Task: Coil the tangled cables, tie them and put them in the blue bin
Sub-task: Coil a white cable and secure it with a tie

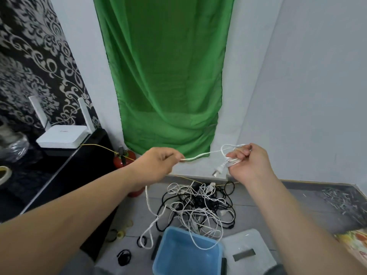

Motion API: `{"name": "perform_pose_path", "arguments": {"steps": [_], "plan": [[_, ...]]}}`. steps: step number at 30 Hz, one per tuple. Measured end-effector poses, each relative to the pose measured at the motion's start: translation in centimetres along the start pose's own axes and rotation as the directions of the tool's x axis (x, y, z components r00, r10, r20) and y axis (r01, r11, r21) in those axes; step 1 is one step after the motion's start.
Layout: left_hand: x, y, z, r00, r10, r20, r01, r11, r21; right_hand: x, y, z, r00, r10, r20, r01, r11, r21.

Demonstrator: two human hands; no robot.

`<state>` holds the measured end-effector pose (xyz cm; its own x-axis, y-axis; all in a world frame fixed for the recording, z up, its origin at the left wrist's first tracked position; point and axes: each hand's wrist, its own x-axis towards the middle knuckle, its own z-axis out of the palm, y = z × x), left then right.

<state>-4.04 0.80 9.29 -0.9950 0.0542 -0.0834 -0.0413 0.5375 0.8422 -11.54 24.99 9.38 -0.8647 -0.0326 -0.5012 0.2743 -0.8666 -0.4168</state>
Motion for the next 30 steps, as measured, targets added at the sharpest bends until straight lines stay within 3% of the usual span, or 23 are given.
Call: {"name": "perform_pose_path", "arguments": {"steps": [4,7,11,16,19,22,28,30], "plan": [[-0.6,2.0,-0.4,0.989,-0.044,0.143,-0.006,0.945,0.328,-1.1,-0.1,0.0,0.999,0.029,0.038,-0.031,0.999,0.04],[-0.4,3.5,0.5,0.958,-0.045,0.283,-0.123,0.828,0.547,-1.7,0.2,0.6,0.996,0.021,0.086,-0.023,0.999,0.023],[-0.9,4.1,3.1,0.919,0.005,0.395,-0.251,0.779,0.575,-1.6,0.9,1.4,0.995,-0.064,0.082,0.071,0.994,-0.085],[0.4,5.2,4.0,0.877,0.181,0.444,-0.411,0.762,0.501,-0.5,0.7,1.5,0.974,-0.219,0.064,0.228,0.917,-0.328],[0.6,5.4,4.1,0.875,0.299,0.381,-0.461,0.756,0.464,-0.6,1.4,1.2,0.919,-0.361,0.159,0.387,0.75,-0.536],[0.8,5.2,3.1,0.867,0.414,0.278,-0.498,0.751,0.433,-1.3,1.7,0.8,0.847,-0.404,0.344,0.508,0.429,-0.746],[3.5,5.5,0.5,0.786,0.616,0.056,-0.56,0.669,0.489,-3.1,2.7,0.5,0.889,-0.066,0.453,0.458,0.118,-0.881],[3.6,4.3,0.1,0.777,0.629,0.002,-0.544,0.671,0.504,-3.3,3.3,0.5,0.912,0.059,0.405,0.393,0.152,-0.907]]}}
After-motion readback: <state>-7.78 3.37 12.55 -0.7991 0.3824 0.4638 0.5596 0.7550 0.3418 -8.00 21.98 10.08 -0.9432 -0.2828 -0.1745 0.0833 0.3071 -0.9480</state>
